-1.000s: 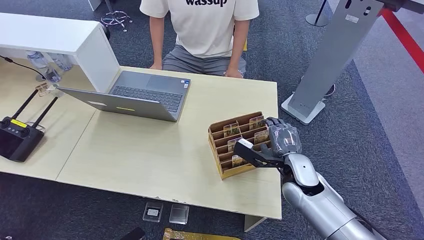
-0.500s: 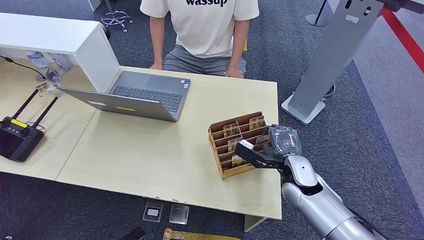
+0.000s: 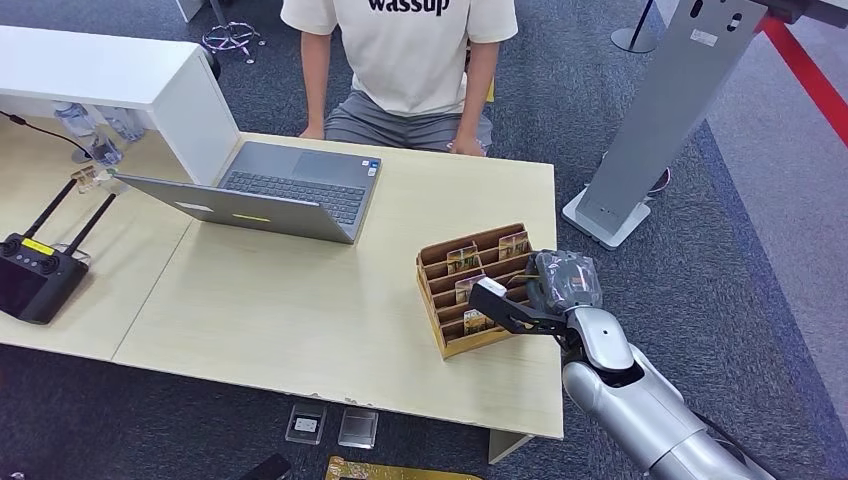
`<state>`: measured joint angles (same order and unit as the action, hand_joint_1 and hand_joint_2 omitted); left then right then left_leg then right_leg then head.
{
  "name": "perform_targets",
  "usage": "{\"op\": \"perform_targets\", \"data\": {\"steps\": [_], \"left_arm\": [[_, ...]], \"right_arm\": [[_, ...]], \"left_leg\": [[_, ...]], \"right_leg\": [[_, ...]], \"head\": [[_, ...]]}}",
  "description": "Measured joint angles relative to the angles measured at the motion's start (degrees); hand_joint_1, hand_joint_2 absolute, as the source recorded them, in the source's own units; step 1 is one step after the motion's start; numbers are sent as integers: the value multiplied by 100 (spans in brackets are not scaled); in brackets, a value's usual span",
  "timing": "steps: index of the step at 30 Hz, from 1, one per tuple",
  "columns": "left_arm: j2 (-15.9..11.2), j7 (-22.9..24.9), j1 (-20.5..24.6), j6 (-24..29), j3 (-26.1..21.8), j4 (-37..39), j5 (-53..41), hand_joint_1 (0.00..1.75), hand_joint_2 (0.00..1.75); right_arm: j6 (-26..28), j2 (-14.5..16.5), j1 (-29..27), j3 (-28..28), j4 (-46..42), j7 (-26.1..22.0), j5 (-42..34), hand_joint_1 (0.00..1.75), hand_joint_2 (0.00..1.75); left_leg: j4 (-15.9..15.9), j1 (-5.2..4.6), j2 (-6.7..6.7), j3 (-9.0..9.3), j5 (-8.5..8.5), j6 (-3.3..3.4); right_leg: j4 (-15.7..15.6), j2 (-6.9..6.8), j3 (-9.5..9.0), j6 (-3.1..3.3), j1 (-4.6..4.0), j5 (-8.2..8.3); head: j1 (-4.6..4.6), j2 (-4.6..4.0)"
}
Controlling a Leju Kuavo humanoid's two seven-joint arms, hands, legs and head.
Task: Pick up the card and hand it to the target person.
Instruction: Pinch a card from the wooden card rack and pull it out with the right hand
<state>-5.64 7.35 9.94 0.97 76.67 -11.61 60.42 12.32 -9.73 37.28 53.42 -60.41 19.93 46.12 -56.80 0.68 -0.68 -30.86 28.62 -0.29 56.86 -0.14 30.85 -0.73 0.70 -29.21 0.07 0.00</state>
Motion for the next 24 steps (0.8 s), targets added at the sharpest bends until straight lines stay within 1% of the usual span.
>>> {"op": "perform_targets", "data": {"steps": [1,6,11,15,20,24], "left_arm": [[0,-17,0,-22,0,0,-2,0,175],[0,-43,5,-92,5,0,-31,0,175],[0,-49,12,-38,7,0,-3,0,175],[-1,-29,5,19,7,0,7,0,175],[-4,-30,-39,80,3,0,50,0,175],[-5,-70,-114,132,-4,0,133,0,175]], "right_arm": [[2,0,1,2,2,0,-2,145,175],[15,0,15,25,20,0,-11,145,175],[7,0,29,45,23,15,-51,145,175],[-94,-19,32,38,-103,141,-166,145,175],[-208,-169,32,-61,-648,535,-234,145,175],[-135,-349,1,-264,-1443,826,-37,145,175]], "left_leg": [[0,0,0,0,0,0],[0,0,0,0,0,0],[0,0,0,1,0,0],[0,0,0,0,0,0],[-2,0,0,0,0,0],[-2,0,1,1,0,0]], "right_leg": [[0,0,0,0,0,0],[0,0,0,0,0,0],[0,0,0,0,0,0],[0,0,0,0,0,0],[0,1,1,0,0,0],[0,2,2,0,0,0]], "head": [[0,0],[-1,0],[-1,0],[0,0],[-1,0],[1,0]]}}
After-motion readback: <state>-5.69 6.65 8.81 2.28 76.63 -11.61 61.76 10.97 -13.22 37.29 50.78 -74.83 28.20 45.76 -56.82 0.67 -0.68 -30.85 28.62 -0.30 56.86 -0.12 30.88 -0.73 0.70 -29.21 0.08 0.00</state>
